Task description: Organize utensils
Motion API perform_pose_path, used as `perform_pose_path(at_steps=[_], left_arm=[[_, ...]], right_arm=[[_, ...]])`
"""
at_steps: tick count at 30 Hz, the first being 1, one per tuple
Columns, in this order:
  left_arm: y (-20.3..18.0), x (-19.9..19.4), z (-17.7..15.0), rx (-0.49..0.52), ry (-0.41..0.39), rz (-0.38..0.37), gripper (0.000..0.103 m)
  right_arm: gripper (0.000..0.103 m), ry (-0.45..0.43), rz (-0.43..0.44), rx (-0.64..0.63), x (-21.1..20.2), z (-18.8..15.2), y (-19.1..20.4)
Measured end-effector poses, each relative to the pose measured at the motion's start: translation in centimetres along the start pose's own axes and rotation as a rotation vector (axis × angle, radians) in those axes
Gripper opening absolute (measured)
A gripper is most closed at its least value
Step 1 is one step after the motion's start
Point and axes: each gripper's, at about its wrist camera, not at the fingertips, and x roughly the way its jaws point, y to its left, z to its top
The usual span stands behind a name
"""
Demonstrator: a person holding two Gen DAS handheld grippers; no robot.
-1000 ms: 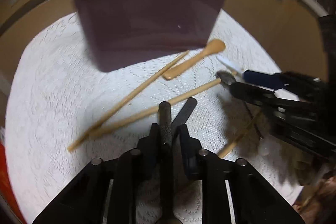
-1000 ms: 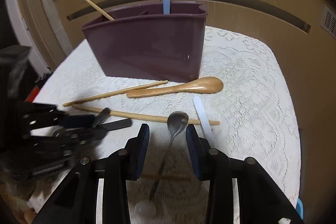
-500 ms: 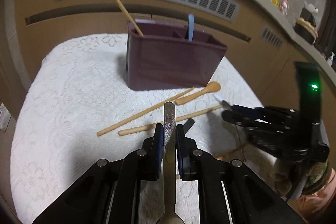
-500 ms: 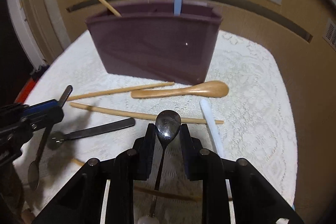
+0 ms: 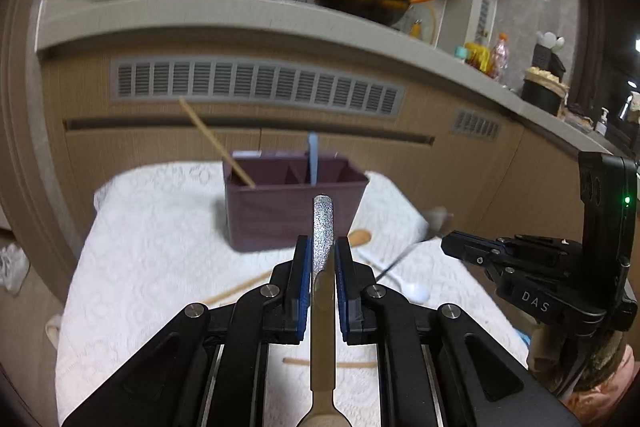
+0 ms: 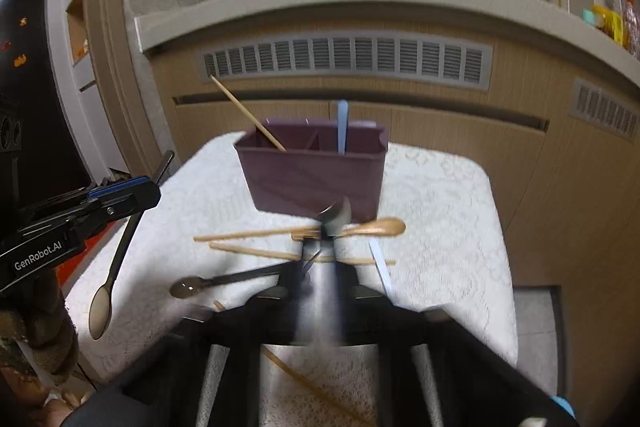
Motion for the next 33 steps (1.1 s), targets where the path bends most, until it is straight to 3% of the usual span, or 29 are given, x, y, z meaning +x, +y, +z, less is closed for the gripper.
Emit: perform_pose_path(at_steps=[4,9,11,13,19,27,30,33], left_arm=[[-0.5,-0.3,0.5,0.007,-0.013,0.010,0.012],[0.5,0.9,-0.3,-0.010,0.012,0.082,0.012],[1.4,1.7,-0.9,-0.028,0.031,0.107,0.012],[2.1,2.7,-1.7,-0.050,0.058,0.112,0.012],[3.0,4.1,-3.0,-0.065,0.086,0.099,0.012],[4.2,3.9,-3.7,-0.090,0.095,0.096,0.012],[4.9,4.5,-4.2,-0.108,0.132,0.100,0.013],[5.3,6.0,-4.8,-0.110,0.220,0.093,0.014]], right_arm=[[0.001,-0.017,-0.012,-0.028,-0.5,0.4,0.2],[0.004,0.081,-0.043,0.038,2.2,-1.1,-2.2],[0.021,0.151,-0.038,0.095,3.9,-2.0,-3.6],[0.026,0.213,-0.007,0.157,5.8,-3.0,-4.4],[0.026,0.261,-0.009,0.151,10.4,-4.0,-1.8],[0.027,0.315,-0.149,0.025,15.2,-5.0,1.7],[0.021,0.313,-0.152,0.016,14.7,-5.0,1.6],[0.021,0.277,-0.123,-0.001,12.4,-4.6,1.3]])
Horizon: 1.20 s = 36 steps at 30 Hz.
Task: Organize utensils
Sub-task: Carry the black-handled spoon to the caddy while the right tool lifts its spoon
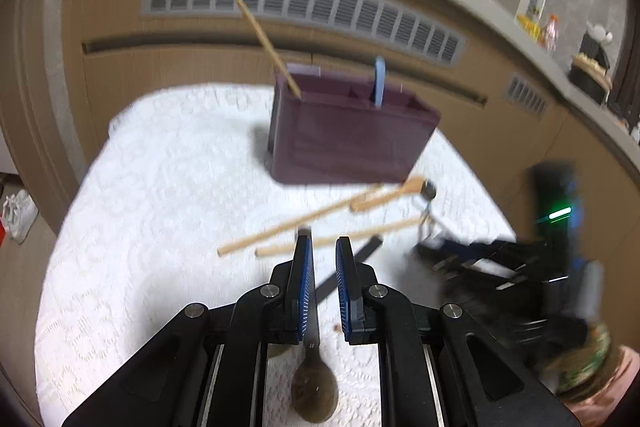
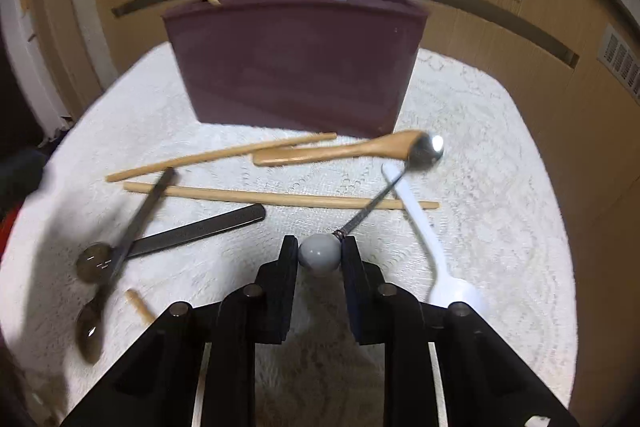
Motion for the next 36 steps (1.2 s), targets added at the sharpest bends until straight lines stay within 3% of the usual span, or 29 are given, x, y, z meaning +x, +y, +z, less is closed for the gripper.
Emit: perform_pose_path(at_steps=[8,16,19,20,27,36], left_arm=[[0.3,5.6,0.0,-0.041,0.195,0.028,0.022],[-0.5,9.1,1.0,0.009,0.278,0.133,0.024],[-1.1,9.7,1.3,0.062,0.282,0.156,0.017],[-1.3,9.7,1.3,0.080,0.276,0.167,0.013],[-3.2,5.3,1.0,0.138,0.126,0.160,0.012],[-3.8,-3.7,2.7,0.077,-0.131,0.035,0.012]], right_arm=[[0.021,-0.185,0.041,-0.039,-9.5,0.5,-2.2],[0.021,-0.248,0.073,-0.002,-11.8,1.5,-3.3],[0.021,-0.251,0.098,0.001,-12.1,1.2,-3.3],[0.021,-0.256,0.105,-0.002,-12.3,1.2,-3.2],[0.021,-0.275,0.135,-0.006,-14.2,0.7,-3.2],[0.021,-0.268,0.184,-0.013,-15.4,0.3,-2.9]])
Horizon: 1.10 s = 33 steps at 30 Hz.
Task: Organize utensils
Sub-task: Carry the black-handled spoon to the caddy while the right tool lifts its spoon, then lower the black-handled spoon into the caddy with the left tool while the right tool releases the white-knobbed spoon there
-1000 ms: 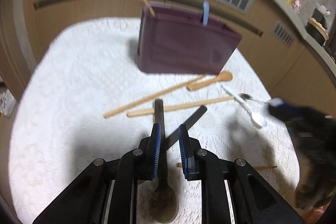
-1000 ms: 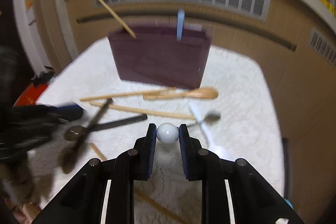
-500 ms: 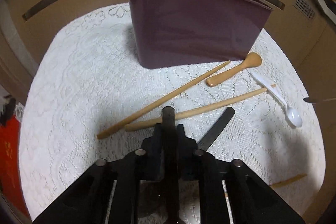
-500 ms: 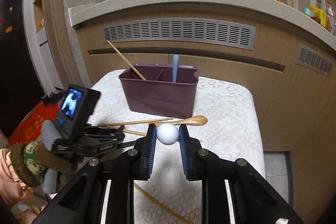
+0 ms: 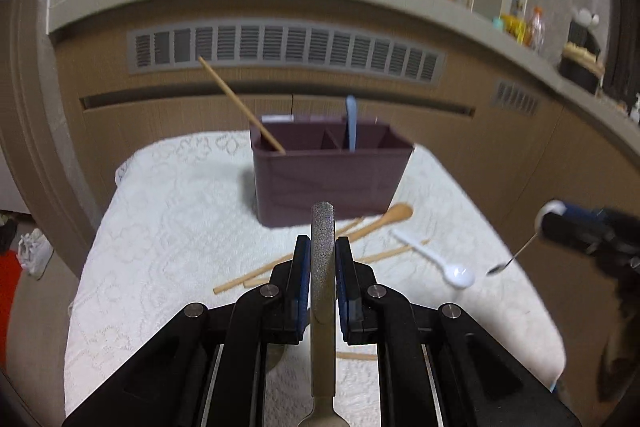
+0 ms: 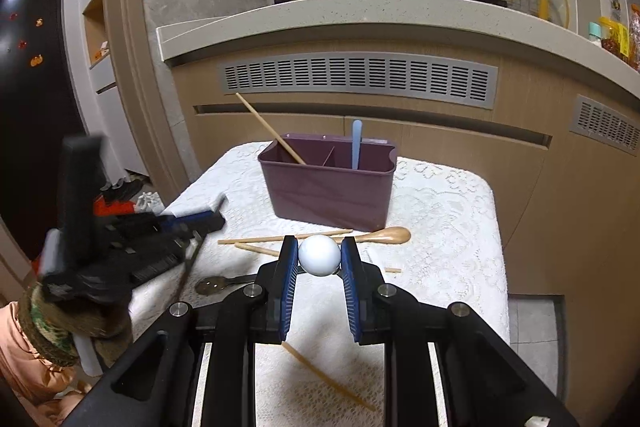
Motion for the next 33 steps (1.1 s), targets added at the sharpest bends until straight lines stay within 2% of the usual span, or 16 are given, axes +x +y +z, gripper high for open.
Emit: perform_pose_path(at_steps=[4,8,11,14,18,21,25,29,33], left_arm=[[-0.2,-2.3,1.1,0.004,-0.074,-0.002,0.012],[-1.2,-4.7,3.7,0.027,-0.183,-0.039,0.012],[-1.6,-6.5,7.2,0.035,-0.296,-0.068,0.012],[-1.8,-8.4,11.4,0.017,-0.462,-0.112,0.012],[-2.2,-8.1,15.8,0.072,-0.598,-0.114,0.012],[-1.7,-5.6,18.0,0.068,-0.613,-0.116,0.012],[-0.8,-1.1,19.4,0.058,-0.579,-0.106,0.012],[0.4,3.0,19.0,0.038,-0.511,-0.105,0.012],[2.4,6.5,18.0,-0.005,-0.424,-0.103,0.012]], right_arm=[[0.021,0.003,0.014,0.011,-0.1,0.1,0.1],[0.021,-0.044,0.014,-0.023,-1.2,1.9,1.0],[0.021,-0.118,0.014,-0.060,-2.9,5.0,1.5],[0.021,-0.222,0.065,-0.050,-4.8,9.3,1.2],[0.021,-0.292,0.110,-0.048,-5.0,14.4,0.4],[0.021,-0.286,0.126,-0.044,-2.7,17.0,-0.5],[0.021,-0.226,0.154,-0.004,1.9,18.5,-2.2],[0.021,-0.140,0.180,0.057,6.9,18.3,-3.6],[0.021,-0.010,0.217,0.127,12.5,16.4,-5.1]])
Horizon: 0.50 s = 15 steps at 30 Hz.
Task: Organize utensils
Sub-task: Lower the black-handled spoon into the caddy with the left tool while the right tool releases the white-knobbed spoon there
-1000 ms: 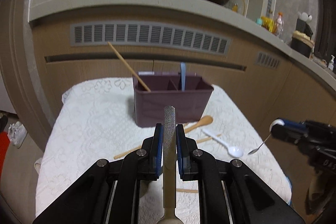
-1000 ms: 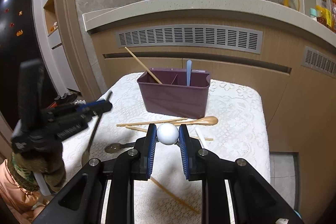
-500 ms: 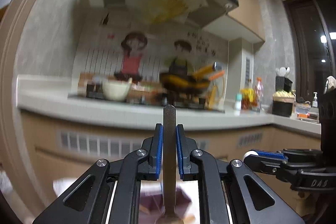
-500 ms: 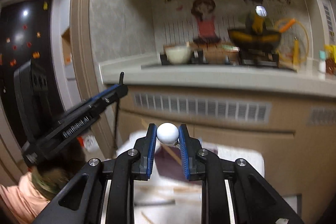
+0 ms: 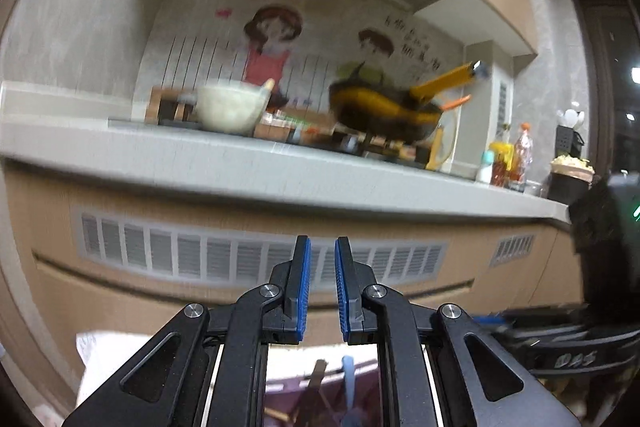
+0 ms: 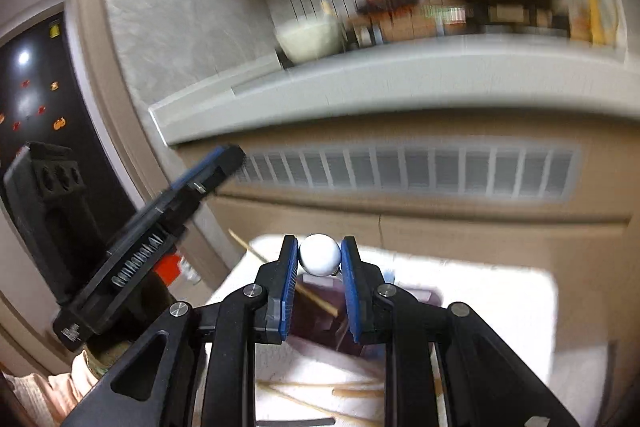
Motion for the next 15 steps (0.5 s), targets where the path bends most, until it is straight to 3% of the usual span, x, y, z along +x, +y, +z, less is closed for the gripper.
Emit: perform_pose_path(at_steps=[7,9,11,13,15], left_arm=[[1.4,0.3,-4.8,-0.015,0.155,0.012,0.015],[1.7,0.2,-6.6,-0.020,0.221,0.014,0.020],[1.8,-0.1,-7.9,-0.022,0.271,0.015,0.039],[2.0,-0.5,-9.2,-0.017,0.314,0.021,0.046],[1.8,-1.2,-10.4,0.003,0.351,0.028,0.046]], right_arm=[[0.022,0.145,-0.037,0.089,5.8,-3.6,-2.9],[0.027,0.154,-0.057,0.093,6.3,-4.2,-3.2],[0.029,0.144,-0.083,0.085,6.1,-4.5,-3.1],[0.029,0.119,-0.119,0.055,5.2,-4.8,-2.8],[0.031,0.098,-0.141,0.019,4.2,-5.0,-2.4]])
